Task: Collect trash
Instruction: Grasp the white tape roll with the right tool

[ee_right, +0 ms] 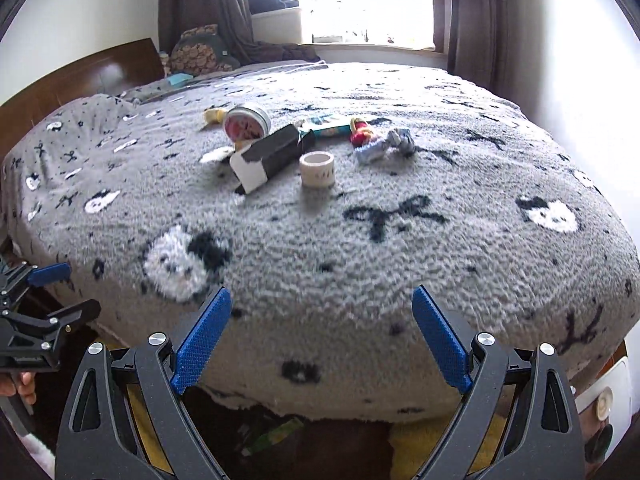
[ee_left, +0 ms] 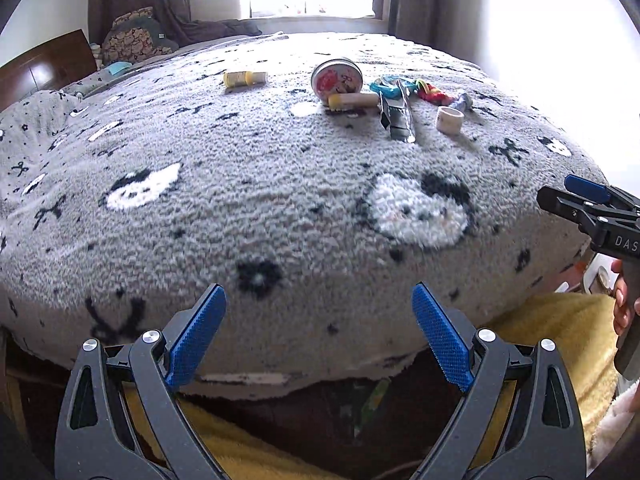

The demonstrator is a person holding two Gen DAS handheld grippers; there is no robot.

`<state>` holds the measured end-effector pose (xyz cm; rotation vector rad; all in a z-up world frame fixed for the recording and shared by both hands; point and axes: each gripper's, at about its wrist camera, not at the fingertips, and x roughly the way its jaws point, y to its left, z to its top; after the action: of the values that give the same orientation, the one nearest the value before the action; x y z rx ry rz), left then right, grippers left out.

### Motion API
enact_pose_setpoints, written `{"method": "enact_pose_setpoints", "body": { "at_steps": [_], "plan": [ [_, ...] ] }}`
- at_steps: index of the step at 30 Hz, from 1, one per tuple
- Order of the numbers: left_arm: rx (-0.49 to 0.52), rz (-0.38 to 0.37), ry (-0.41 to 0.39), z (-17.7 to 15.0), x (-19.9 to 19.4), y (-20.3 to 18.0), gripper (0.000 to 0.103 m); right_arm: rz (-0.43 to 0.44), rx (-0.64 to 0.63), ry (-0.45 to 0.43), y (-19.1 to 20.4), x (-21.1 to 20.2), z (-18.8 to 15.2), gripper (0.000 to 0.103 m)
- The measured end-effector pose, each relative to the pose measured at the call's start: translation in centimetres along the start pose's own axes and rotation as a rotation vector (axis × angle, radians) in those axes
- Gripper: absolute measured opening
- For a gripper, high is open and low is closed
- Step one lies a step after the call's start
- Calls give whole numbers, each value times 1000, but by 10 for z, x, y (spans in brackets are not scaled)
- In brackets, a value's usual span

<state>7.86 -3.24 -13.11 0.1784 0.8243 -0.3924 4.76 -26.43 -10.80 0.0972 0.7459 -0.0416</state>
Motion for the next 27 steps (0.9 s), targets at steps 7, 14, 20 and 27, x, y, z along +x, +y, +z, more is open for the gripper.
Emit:
{"method": "enact_pose_setpoints", "body": {
  "at_steps": [7,14,20,27],
  "plan": [
    [18,-13,-1,24,19,-10,89,-30,-3,-14,-3,41,40,92],
    [45,-17,0,45,35,-25,89,-41,-23,-2,-3,94,77,81],
    [41,-41,-1,70,50,-35,89,-39,-43,72,-3,128,86,52],
    [36,-73,-26,105,64,-46,89,-27,-65,41,-13,105,86,34]
  ]
}}
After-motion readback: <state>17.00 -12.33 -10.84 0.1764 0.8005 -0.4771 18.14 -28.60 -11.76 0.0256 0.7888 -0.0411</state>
